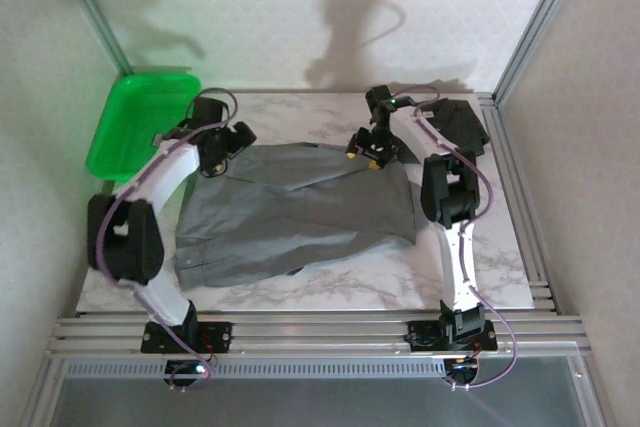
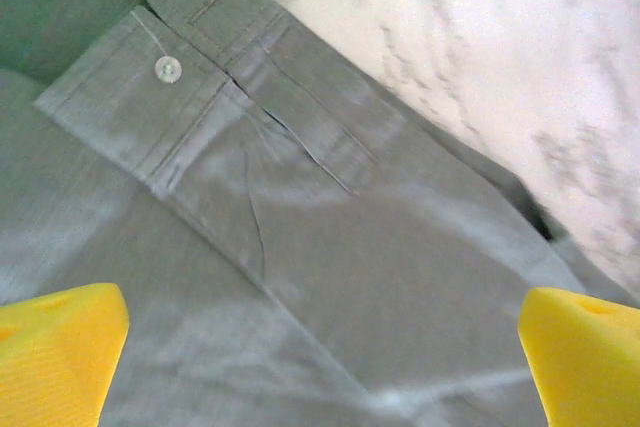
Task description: Fold and stack the long sleeve shirts
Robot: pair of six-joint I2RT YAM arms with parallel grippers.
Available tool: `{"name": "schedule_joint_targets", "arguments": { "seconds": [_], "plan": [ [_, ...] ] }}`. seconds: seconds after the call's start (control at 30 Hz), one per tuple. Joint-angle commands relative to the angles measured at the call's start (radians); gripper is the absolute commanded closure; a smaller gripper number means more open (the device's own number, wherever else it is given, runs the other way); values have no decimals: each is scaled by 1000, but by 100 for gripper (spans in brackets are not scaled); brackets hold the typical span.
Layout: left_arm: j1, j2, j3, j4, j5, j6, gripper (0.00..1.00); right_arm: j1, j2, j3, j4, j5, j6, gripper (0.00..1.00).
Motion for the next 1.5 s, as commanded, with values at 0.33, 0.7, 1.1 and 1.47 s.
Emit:
{"name": "schedule_joint_targets", "arguments": {
  "seconds": [0.33, 0.7, 1.1, 1.47],
  "plan": [
    [6, -421, -294, -398, 29, -91, 1, 0, -555, -585, -90, -330, -156, 60],
    [-11, -601, -531, -531, 0, -132, 3, 33, -542, -864, -77, -272, -157, 87],
    [-24, -655, -641, -467, -93, -237, 4, 2, -339, -813, 54, -122, -108, 87],
    [-37, -677, -794, -378, -108, -312, 6, 2, -556, -836, -103, -82, -181, 59]
  ]
}}
